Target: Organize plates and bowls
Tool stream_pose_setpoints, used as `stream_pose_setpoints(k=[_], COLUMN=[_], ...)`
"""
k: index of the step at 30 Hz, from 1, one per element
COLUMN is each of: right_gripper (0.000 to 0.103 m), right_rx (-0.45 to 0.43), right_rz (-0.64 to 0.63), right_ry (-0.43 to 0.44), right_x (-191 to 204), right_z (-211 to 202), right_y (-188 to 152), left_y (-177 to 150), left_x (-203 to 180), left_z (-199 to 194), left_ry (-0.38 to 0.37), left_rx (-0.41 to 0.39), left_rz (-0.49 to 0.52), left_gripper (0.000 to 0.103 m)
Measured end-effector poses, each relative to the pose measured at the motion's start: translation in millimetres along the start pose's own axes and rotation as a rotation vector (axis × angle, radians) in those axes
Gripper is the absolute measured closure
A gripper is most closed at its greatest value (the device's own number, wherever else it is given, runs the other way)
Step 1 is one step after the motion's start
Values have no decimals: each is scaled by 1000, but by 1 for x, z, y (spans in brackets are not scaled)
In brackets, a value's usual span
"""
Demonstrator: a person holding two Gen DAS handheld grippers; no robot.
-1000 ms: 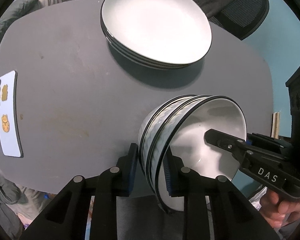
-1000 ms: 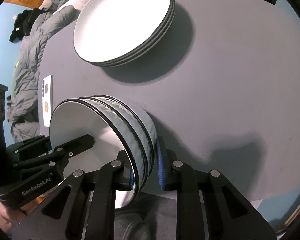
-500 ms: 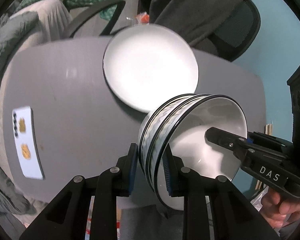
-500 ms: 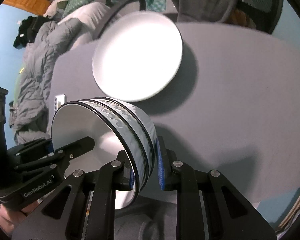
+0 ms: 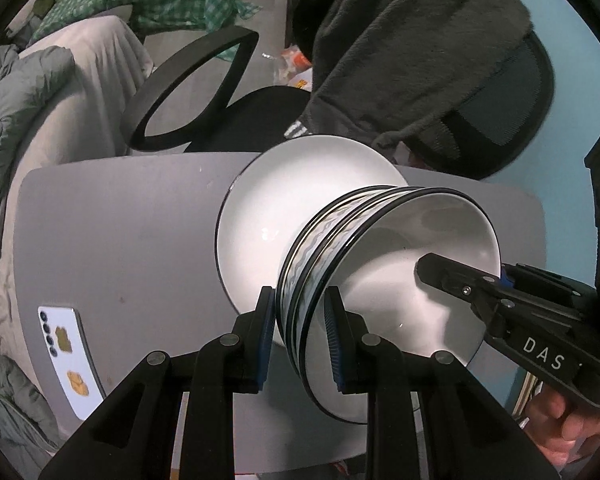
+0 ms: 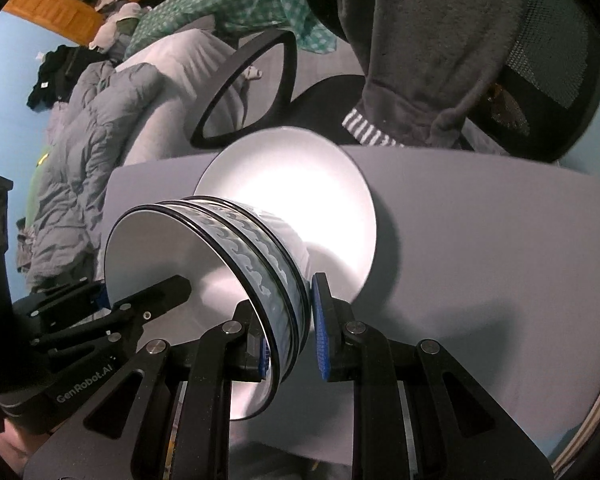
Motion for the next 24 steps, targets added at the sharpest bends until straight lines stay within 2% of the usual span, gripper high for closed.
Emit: stream_pose_setpoints(k=[6,16,21,24], right_gripper=[84,84,78,68], right_rx=[55,82,86,90], right_rz=[-1,-7,-28,-27], right_ry=[2,-3,-6,17], right_x=[-9,-16,-11,-9], right_z=[22,27,27,28], right_y=[17,26,27,27], left_y=[15,19,17,17], left_x=[-1,-3,-4,-5], left_z=[22,27,26,26], left_ry=[22,47,39,39], left_rx=[43,32,21,12], left_rz=[-25,-31,-20,-11], left_gripper=[80,80,79,78])
Point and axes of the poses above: each gripper's, at about its wrist camera, not at the fingertips, and z roughly the way its jaws point, x to its left, y to its top, the point moved 1 cm from there along z, roughly the way its jaws point, and after that the axes turned 4 degrees about -z, right-handed, at the moved point
